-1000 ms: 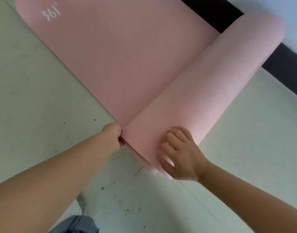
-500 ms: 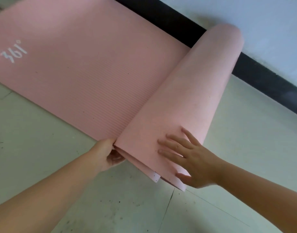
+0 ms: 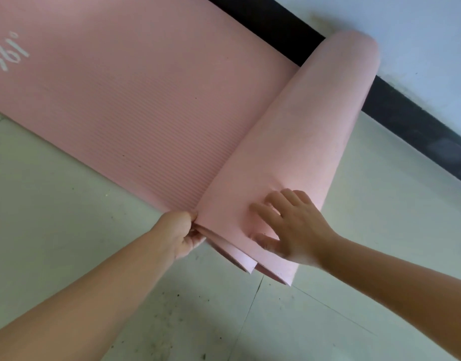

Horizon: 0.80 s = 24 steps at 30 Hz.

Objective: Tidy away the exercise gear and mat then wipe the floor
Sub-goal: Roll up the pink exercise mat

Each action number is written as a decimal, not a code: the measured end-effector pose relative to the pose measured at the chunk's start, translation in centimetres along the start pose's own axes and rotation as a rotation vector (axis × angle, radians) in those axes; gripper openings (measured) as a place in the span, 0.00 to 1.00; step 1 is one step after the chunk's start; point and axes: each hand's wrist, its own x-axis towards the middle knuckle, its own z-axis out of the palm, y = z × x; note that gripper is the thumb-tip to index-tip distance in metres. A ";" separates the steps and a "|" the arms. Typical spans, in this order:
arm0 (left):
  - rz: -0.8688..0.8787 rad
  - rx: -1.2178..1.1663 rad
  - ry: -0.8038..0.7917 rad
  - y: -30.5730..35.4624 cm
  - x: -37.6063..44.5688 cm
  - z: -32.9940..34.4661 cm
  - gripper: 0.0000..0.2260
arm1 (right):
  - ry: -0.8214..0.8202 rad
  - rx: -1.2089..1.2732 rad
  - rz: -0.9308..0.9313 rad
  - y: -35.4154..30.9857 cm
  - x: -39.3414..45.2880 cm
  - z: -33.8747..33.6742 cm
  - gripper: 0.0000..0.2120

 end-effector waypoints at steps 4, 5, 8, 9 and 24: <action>-0.037 0.094 -0.031 -3.3 -1.6 1.8 0.11 | 0.050 0.070 0.091 0.7 -3.3 -0.5 0.23; -0.054 0.134 -0.054 -4.4 -2.2 2.6 0.12 | 0.065 0.087 0.122 0.9 -4.6 -0.7 0.23; -0.094 0.261 -0.128 -8.4 -3.4 5.6 0.13 | 0.067 0.157 0.180 2.1 -9.6 -1.2 0.22; -0.106 0.323 -0.159 -9.6 -3.6 6.7 0.13 | 0.063 0.194 0.203 2.5 -11.6 -1.2 0.22; 0.026 0.588 0.010 -14.9 -3.9 10.6 0.16 | 0.096 0.110 0.288 2.6 -20.1 3.9 0.33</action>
